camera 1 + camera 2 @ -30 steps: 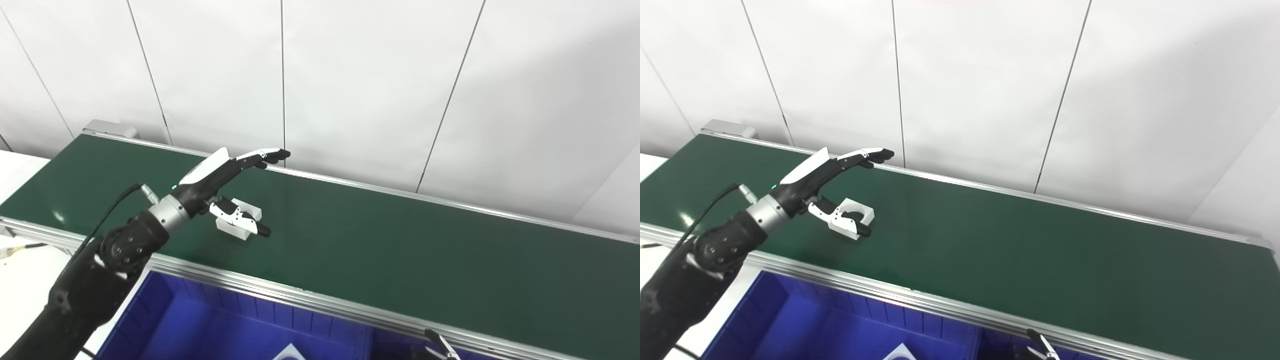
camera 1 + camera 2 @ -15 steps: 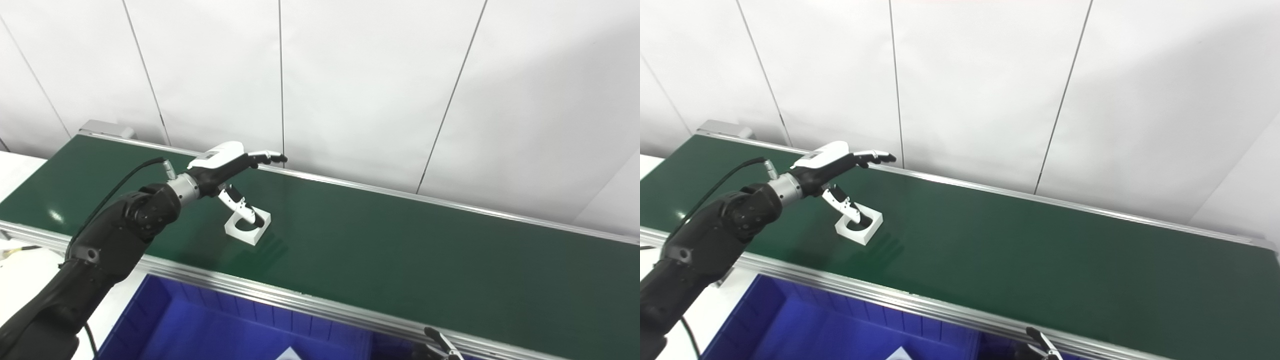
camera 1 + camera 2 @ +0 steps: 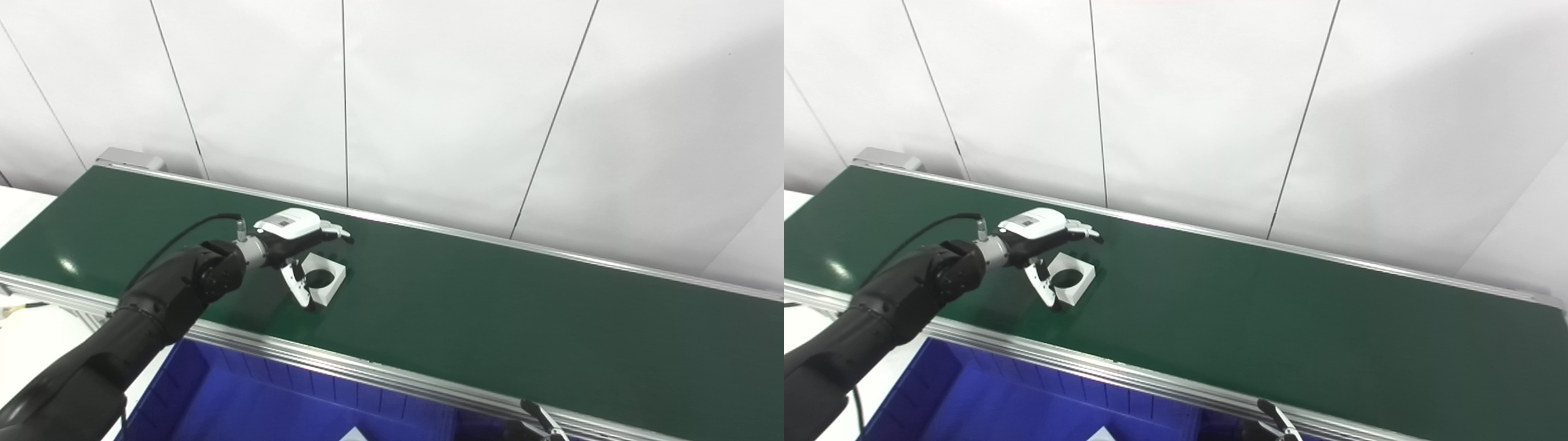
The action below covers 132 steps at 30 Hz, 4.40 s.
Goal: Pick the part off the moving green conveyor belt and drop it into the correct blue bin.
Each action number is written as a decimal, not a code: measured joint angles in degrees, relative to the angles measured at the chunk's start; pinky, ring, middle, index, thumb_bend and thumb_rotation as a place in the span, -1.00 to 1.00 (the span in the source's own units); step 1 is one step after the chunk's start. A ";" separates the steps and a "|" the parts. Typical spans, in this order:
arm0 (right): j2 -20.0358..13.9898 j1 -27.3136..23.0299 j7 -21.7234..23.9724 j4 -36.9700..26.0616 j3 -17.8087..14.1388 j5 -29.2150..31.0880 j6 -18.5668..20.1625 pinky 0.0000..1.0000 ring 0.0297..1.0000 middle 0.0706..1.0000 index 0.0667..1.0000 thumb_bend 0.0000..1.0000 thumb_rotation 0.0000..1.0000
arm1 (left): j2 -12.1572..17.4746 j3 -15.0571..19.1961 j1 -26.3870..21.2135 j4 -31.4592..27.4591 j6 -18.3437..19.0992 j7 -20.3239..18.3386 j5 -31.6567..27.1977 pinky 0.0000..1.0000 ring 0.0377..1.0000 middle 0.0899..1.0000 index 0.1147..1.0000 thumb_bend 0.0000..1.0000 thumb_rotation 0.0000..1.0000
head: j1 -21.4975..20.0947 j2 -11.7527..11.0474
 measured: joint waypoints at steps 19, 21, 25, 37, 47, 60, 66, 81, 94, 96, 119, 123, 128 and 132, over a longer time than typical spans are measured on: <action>-0.37 0.87 -1.15 -1.79 0.72 -0.45 0.00 0.29 0.43 0.45 0.74 0.73 -0.63 | -5.14 -0.59 -0.60 9.32 -5.56 11.89 -0.56 -0.24 -0.14 -0.12 -0.09 0.02 -0.99 | -0.26 1.14; -0.37 0.83 -1.15 -1.82 0.78 -0.41 0.00 0.30 0.43 0.46 0.74 0.73 -0.63 | -5.41 -0.60 -0.79 9.29 -4.47 11.92 -0.53 -0.27 -0.18 -0.14 -0.13 0.03 -1.00 | -0.26 1.23; -0.43 1.02 -1.17 -1.79 0.79 -0.41 -0.01 0.30 0.43 0.45 0.75 0.73 -0.62 | -5.43 -0.51 -1.09 8.99 -3.48 11.62 -0.58 -0.27 -0.19 -0.15 -0.14 0.03 -1.00 | -0.44 1.41; -0.39 0.42 -1.45 -1.80 0.97 -0.61 -0.01 0.32 0.43 0.46 0.74 0.71 -0.60 | -3.38 5.74 2.69 -2.69 -3.77 10.83 -9.17 -0.21 -0.20 -0.14 -0.11 0.00 -1.00 | -2.63 3.25; 0.84 1.12 -2.67 -4.01 1.35 -2.18 -0.07 0.36 0.46 0.50 0.75 0.65 -0.52 | -2.52 14.81 10.69 -25.14 -3.87 8.31 -23.78 -0.31 -0.22 -0.14 -0.08 0.00 -1.00 | -11.95 9.67; 4.81 1.72 -5.57 -5.10 1.27 -6.39 -0.09 0.36 0.43 0.52 0.78 0.63 -0.40 | -9.00 13.23 25.60 -31.83 -3.97 3.76 -34.74 -0.34 -0.25 -0.15 -0.05 -0.01 -1.00 | -17.14 15.73; 4.91 2.74 -5.55 -8.48 0.41 -6.74 0.05 0.38 0.43 0.50 0.78 0.62 -0.44 | -11.62 7.77 32.11 -32.89 -3.93 3.40 -31.60 -0.28 -0.20 -0.11 -0.11 0.00 -1.00 | -17.84 18.54; 5.52 2.87 -5.13 -12.08 -0.22 -7.13 2.50 0.33 0.41 0.49 0.77 0.59 -0.51 | -12.46 2.69 37.37 -35.09 1.53 -3.85 -21.22 -0.24 -0.21 -0.14 -0.07 -0.01 -1.00 | -20.04 22.85; 6.24 3.37 -5.14 -14.04 -1.03 -9.18 6.31 0.34 0.42 0.48 0.76 0.57 -0.46 | -12.87 2.40 37.42 -36.99 10.84 -4.65 -12.50 -0.11 -0.20 -0.08 -0.06 -0.01 -1.00 | -19.95 23.47; 6.23 3.48 -5.14 -14.05 -1.04 -9.63 6.76 0.34 0.42 0.48 0.76 0.57 -0.47 | -12.88 2.14 37.42 -37.17 12.37 -4.65 -9.98 -0.02 0.00 -0.07 -0.11 0.01 -1.00 | -19.86 23.29; 6.04 4.25 -5.00 -14.34 -0.62 -11.47 7.70 0.36 0.46 0.53 0.73 0.65 -0.52 | -16.70 5.25 40.25 -42.43 19.75 -9.14 -23.45 0.82 0.96 1.00 0.94 0.89 -0.27 | -20.21 22.50; 5.74 4.26 -4.85 -15.43 -0.45 -11.51 7.97 0.38 0.48 0.55 0.72 0.65 -0.51 | -20.05 6.84 41.41 -41.20 12.79 -9.06 -33.57 0.74 0.87 0.90 0.81 0.86 -0.26 | -20.21 22.76; 5.08 4.45 -3.57 -16.34 -0.25 -11.46 10.50 0.41 0.51 0.57 0.72 0.66 -0.51 | -22.57 9.74 42.74 -36.21 4.57 -8.63 -41.32 0.62 0.70 0.70 0.69 0.79 -0.40 | -20.74 23.46; 5.04 4.79 -3.12 -17.51 -0.24 -11.37 11.87 0.39 0.50 0.57 0.71 0.66 -0.52 | -23.89 11.11 43.31 -34.22 0.25 -8.09 -43.07 0.55 0.65 0.68 0.66 0.74 -0.45 | -20.92 23.64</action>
